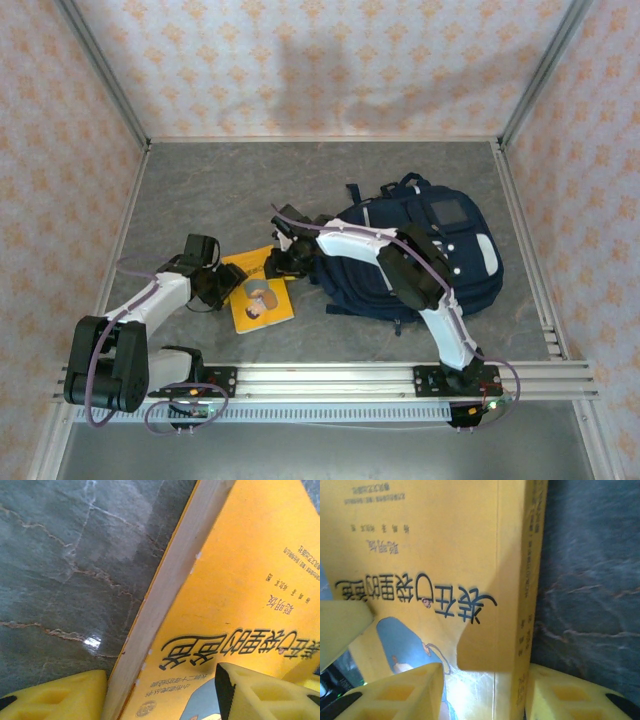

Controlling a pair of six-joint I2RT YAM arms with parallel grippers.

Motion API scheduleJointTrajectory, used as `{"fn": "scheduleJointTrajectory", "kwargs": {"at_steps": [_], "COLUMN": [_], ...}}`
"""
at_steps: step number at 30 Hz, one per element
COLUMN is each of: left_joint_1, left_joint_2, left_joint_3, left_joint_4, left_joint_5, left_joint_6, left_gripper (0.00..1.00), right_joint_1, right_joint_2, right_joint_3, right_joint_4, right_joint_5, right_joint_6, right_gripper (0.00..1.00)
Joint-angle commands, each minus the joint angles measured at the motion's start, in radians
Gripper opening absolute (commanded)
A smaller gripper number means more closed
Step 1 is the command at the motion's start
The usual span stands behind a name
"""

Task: Pack the student bag

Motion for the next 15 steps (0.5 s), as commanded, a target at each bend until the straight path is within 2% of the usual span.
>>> {"fn": "scheduleJointTrajectory", "kwargs": {"at_steps": [1,7,15], "left_joint_1": [-0.013,-0.013,-0.013], "left_joint_2": [0.016,-0.008,-0.020], "left_joint_3": [-0.018,-0.022,-0.014], "left_joint_4": [0.042,0.034,0.050], "left_joint_5": [0.122,0.127,0.168], "left_joint_6": [-0.004,-0.008,-0.013], "left_gripper": [0.58,0.56,0.55], "right_joint_1": [0.003,-0.014,-0.001], "right_joint_2": [-0.065,-0.132,-0.038], "right_joint_3": [-0.009,-0.089,-0.116], "right_joint_4": [0.105,0.215,0.370], "right_joint_5": [-0.132,-0.222,-0.386], "right_joint_6": [0.044,0.129,0.255], "right_gripper": [0.43,0.41,0.38]}}
